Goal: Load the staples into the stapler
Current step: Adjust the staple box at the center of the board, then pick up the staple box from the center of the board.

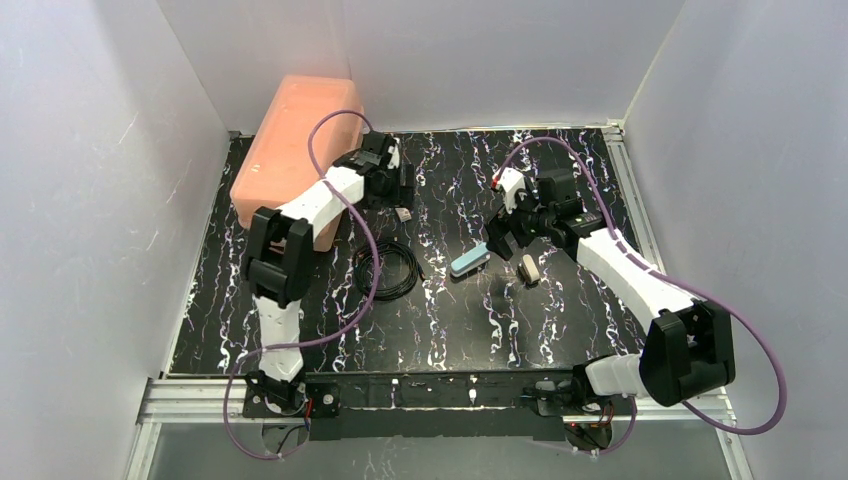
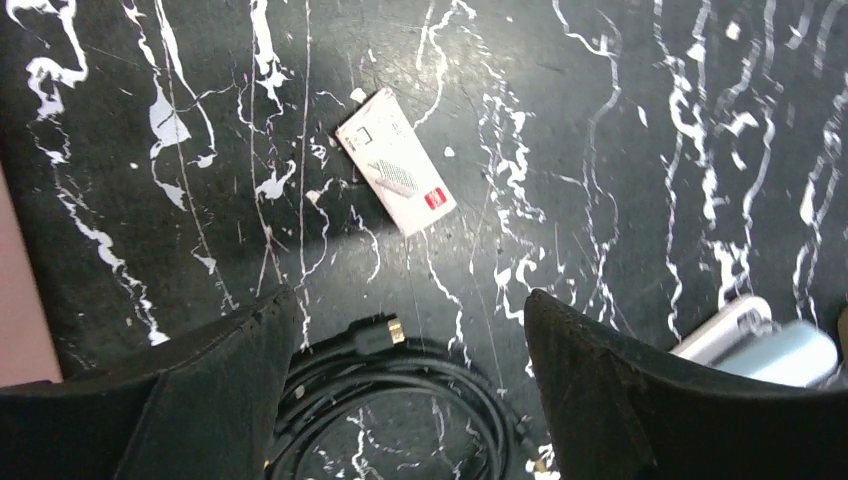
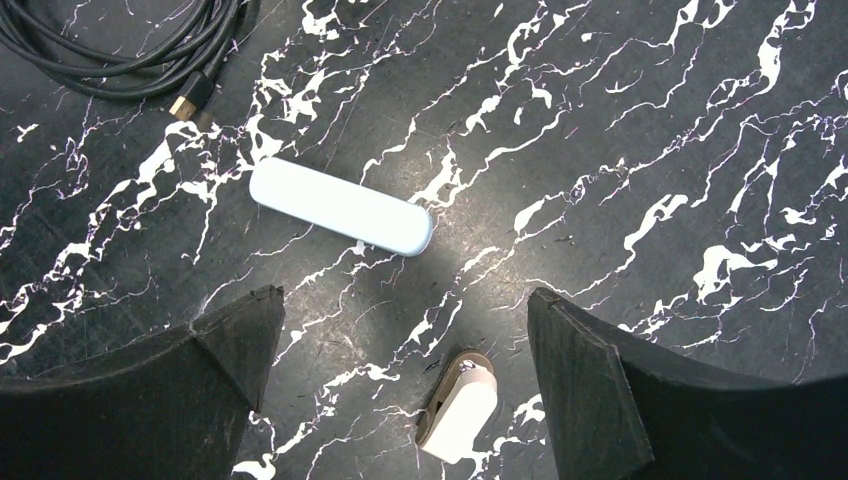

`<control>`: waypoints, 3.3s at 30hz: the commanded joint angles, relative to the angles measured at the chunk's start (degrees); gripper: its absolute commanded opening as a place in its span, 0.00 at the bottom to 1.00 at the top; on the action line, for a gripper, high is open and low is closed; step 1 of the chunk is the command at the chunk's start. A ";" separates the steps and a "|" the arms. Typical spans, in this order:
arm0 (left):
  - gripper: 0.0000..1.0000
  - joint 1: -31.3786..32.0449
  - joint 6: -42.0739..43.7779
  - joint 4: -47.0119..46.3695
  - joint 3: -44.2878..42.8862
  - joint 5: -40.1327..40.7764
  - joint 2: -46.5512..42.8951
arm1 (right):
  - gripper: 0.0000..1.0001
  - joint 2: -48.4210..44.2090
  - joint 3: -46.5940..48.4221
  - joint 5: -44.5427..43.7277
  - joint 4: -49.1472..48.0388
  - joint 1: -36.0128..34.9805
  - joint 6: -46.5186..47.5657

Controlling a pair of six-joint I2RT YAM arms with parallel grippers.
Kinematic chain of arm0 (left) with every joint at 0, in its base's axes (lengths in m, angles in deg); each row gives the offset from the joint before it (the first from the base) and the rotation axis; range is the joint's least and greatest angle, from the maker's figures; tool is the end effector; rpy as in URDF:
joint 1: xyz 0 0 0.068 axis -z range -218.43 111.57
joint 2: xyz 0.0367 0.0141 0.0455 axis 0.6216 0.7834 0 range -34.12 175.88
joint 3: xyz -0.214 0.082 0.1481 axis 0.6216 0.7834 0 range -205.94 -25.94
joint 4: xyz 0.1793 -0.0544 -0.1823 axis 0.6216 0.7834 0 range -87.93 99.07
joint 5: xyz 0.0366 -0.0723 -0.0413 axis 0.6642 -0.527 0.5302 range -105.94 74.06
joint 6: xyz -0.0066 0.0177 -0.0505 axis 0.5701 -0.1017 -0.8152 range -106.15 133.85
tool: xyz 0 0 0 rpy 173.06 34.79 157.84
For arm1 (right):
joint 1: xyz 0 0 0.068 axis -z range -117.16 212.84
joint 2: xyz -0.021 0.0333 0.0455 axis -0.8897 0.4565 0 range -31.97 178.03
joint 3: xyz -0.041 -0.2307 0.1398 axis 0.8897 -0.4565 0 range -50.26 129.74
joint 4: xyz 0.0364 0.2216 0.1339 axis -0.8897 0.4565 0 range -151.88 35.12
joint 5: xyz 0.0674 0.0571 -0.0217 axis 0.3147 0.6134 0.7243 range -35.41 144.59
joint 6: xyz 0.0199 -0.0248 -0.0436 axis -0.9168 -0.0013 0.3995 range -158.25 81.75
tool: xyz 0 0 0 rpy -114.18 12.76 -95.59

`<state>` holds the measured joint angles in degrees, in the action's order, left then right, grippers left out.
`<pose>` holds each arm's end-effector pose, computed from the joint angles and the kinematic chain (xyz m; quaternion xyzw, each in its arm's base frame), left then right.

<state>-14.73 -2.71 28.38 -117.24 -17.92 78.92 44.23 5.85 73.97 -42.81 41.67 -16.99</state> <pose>0.4083 -0.1806 0.2400 0.0643 0.9314 -0.1383 0.3306 0.2674 0.1161 0.2742 -0.3895 0.8038 0.1516 0.4232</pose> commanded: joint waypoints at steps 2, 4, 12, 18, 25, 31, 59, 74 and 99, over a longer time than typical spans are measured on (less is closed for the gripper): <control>0.82 0.53 -9.39 8.29 -9.43 8.29 7.22 | 0.99 -1.97 -1.06 -0.26 -2.57 0.03 -0.34; 0.82 0.96 -10.46 8.38 -10.45 9.29 8.69 | 0.99 -2.17 -1.33 -0.35 -2.54 -0.01 -0.25; 0.80 1.63 -12.78 9.25 -15.24 10.09 13.61 | 0.99 -3.36 -3.23 -1.03 -2.76 0.06 0.18; 0.80 2.48 -13.35 9.53 -18.03 9.94 16.63 | 0.99 -3.37 -3.73 -0.89 -3.06 0.01 0.19; 0.75 2.49 -14.21 9.74 -19.39 11.02 19.12 | 0.99 -3.48 -4.07 -1.04 -3.06 0.06 0.35; 0.62 3.39 -13.26 10.08 -19.57 12.13 20.72 | 0.99 -3.24 -4.53 -1.01 -3.36 0.03 0.37; 0.58 3.63 27.02 8.92 -2.94 -9.42 10.11 | 0.99 -4.74 -4.70 -1.10 -2.30 0.02 0.45; 0.48 3.54 21.70 8.76 -7.70 -0.48 15.33 | 0.99 -5.13 -5.75 -0.95 -2.68 0.28 0.45; 0.13 3.32 38.83 0.68 10.00 -25.98 -8.25 | 0.89 9.88 2.50 16.44 -14.40 0.36 -26.13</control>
<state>-11.67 33.86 28.77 -109.24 -36.28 77.67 51.20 6.62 83.30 -49.89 41.82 -34.78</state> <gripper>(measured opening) 0.208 0.911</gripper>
